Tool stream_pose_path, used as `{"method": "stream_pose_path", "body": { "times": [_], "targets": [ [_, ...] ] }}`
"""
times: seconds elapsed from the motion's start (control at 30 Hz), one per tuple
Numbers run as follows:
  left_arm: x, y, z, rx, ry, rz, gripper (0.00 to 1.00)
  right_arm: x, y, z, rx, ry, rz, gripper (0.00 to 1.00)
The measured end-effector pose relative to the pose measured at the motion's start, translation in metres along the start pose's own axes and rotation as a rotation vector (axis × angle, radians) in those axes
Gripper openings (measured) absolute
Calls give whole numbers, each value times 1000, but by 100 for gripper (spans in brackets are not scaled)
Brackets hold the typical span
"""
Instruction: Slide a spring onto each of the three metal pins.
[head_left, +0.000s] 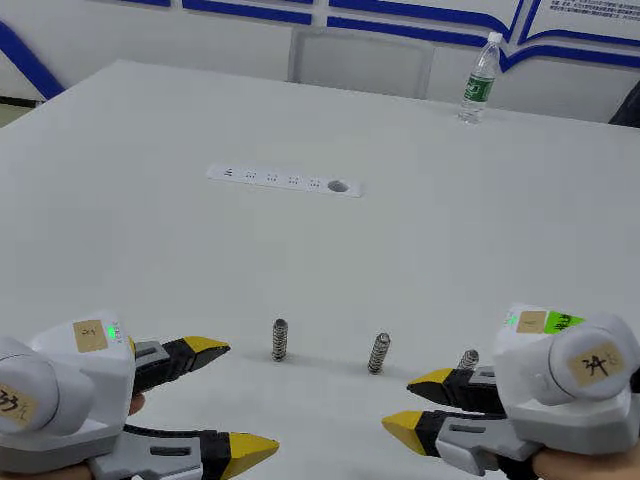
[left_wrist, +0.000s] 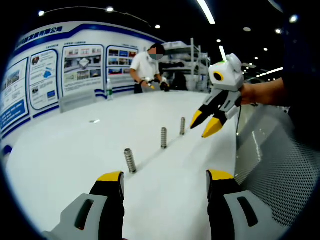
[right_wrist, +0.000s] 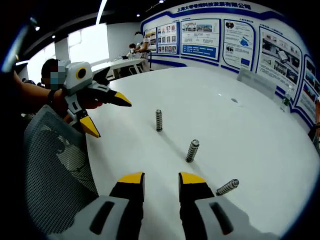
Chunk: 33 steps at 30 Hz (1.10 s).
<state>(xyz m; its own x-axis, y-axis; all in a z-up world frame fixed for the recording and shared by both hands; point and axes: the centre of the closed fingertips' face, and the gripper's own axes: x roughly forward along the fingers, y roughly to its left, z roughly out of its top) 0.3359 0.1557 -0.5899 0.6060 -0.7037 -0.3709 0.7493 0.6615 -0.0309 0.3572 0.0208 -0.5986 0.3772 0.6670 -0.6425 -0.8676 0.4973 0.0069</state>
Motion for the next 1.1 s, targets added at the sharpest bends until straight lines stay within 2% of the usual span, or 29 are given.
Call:
{"method": "stream_pose_path", "body": {
  "times": [0.3, 0.6, 0.9, 1.1],
  "targets": [
    [1, 1, 1, -1, 0, 3, 69, -22, -28, -10, 22, -20, -62, 30],
    [2, 1, 1, -5, 0, 6, 70, -42, -48, -24, 34, -42, -104, 34],
    [3, 2, -2, -10, 6, 8, 71, -57, -59, -35, -13, -116, -101, 41],
    [3, 4, -4, -16, 9, 11, 71, -55, -58, -40, -38, -148, -77, 52]
  ]
}}
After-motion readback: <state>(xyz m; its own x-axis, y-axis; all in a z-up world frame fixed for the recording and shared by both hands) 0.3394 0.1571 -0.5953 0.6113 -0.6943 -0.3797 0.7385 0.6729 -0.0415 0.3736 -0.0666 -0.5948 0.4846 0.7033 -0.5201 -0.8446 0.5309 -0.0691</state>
